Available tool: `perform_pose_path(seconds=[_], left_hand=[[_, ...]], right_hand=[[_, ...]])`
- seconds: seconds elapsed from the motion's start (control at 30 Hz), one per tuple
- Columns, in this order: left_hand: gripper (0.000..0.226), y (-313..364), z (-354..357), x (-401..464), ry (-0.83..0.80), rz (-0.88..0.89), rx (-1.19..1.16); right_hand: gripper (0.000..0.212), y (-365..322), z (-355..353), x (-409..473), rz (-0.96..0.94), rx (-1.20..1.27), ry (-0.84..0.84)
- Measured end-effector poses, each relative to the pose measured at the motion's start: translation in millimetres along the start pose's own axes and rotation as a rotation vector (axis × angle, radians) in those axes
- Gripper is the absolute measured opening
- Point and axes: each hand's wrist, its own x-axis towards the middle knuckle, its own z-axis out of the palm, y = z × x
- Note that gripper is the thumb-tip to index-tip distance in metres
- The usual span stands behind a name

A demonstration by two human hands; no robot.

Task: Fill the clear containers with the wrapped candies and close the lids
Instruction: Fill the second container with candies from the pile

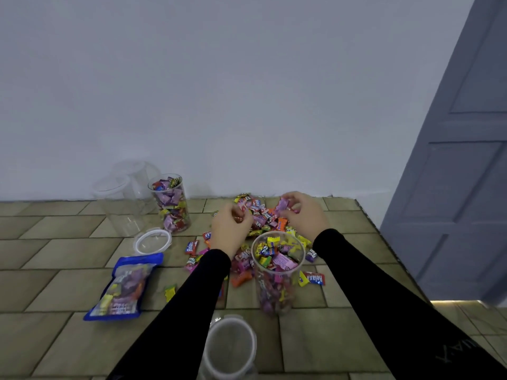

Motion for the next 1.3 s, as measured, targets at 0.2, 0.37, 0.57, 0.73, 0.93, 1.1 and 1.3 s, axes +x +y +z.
perform_pose_path(seconds=[0.2, 0.37, 0.57, 0.73, 0.93, 1.1, 1.3], left_hand=[[0.022, 35.1, -18.5, -30.4, -0.004, 0.071, -0.222], [0.012, 43.1, -17.5, -53.2, -0.024, 0.132, -0.208], [0.015, 33.8, -16.5, -73.7, -0.035, 0.153, -0.064], [0.017, 44.9, -23.7, -84.1, -0.086, 0.153, 0.073], [0.022, 40.6, -26.9, -83.2, -0.099, 0.256, 0.252], [0.049, 35.0, -28.8, -91.5, -0.198, 0.150, -0.080], [0.108, 13.9, -22.2, -99.3, -0.337, 0.058, -0.213]], right_hand=[[0.031, -26.6, -15.9, -27.0, -0.063, 0.098, 0.080], [0.035, -43.2, -28.8, -55.6, -0.188, -0.069, 0.024], [0.045, -52.6, -36.7, -76.6, -0.234, -0.289, -0.184], [0.049, -51.0, -33.7, -79.6, -0.178, -0.365, -0.274], [0.056, -53.5, -38.3, -82.8, -0.177, -0.361, -0.306], [0.043, -54.7, -40.0, -83.4, -0.259, -0.364, -0.231], [0.030, -58.4, -33.7, -81.1, -0.254, -0.464, -0.305]])
